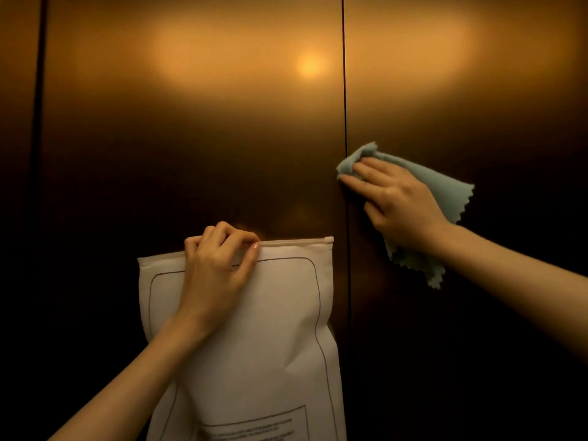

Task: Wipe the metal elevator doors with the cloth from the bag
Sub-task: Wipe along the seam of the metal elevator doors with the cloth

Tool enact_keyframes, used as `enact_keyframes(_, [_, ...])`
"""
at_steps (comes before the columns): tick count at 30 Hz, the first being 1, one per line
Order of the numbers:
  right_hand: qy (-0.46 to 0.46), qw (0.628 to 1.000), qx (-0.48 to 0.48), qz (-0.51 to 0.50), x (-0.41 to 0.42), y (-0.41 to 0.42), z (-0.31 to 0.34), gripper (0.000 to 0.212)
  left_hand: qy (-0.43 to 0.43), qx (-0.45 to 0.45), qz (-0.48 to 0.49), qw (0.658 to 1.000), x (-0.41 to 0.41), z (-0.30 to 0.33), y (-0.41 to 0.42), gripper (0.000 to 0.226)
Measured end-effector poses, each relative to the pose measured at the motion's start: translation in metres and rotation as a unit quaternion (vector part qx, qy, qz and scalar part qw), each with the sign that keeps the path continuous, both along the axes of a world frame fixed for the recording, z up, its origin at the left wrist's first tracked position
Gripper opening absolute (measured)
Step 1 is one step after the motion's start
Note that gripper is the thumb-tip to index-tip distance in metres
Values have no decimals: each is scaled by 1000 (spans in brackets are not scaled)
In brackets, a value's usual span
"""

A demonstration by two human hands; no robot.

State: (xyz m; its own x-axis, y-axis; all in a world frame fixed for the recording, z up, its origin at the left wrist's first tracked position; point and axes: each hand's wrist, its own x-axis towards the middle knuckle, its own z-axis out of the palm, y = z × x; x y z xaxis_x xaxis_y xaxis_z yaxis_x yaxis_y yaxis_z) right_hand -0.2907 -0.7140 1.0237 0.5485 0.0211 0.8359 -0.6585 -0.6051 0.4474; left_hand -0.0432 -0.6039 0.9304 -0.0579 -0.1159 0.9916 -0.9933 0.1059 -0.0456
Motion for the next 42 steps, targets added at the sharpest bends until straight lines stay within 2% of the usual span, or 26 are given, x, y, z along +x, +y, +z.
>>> enact_keyframes(3, [30,999,-10,-25,-5,-6,-1,51,-1,-6,0,1000,-1,8,0,29])
enact_keyframes(7, [-14,999,5,-32,-1,-2,28,50,9,-5,-7,1000,-2,18,-4,30])
enact_keyframes(13, [-19,997,48,-54,2,6,70,56,9,-4,-14,1000,0,38,-5,34])
enact_keyframes(16, [-54,998,33,0,5,0,48,50,8,-16,-23,1000,-1,43,0,32])
enact_keyframes(18, [-47,999,-18,17,4,-10,19,50,10,-30,-28,999,-1,45,4,30])
enact_keyframes(21, [-17,999,-41,14,-2,-24,1,50,1,-45,-30,999,-3,50,10,29])
enact_keyframes(28, [-75,996,-32,23,5,-4,84,49,-19,-49,-29,998,-10,72,0,29])
enact_keyframes(32, [-80,996,8,22,9,8,129,47,-43,-53,-24,997,-14,83,-8,28])
enact_keyframes(37, [-144,985,-9,95,12,4,95,40,-29,-62,-39,997,-18,84,-13,22])
enact_keyframes(42, [-163,976,-14,142,12,-12,73,45,-46,-67,-38,996,-11,89,-18,30])
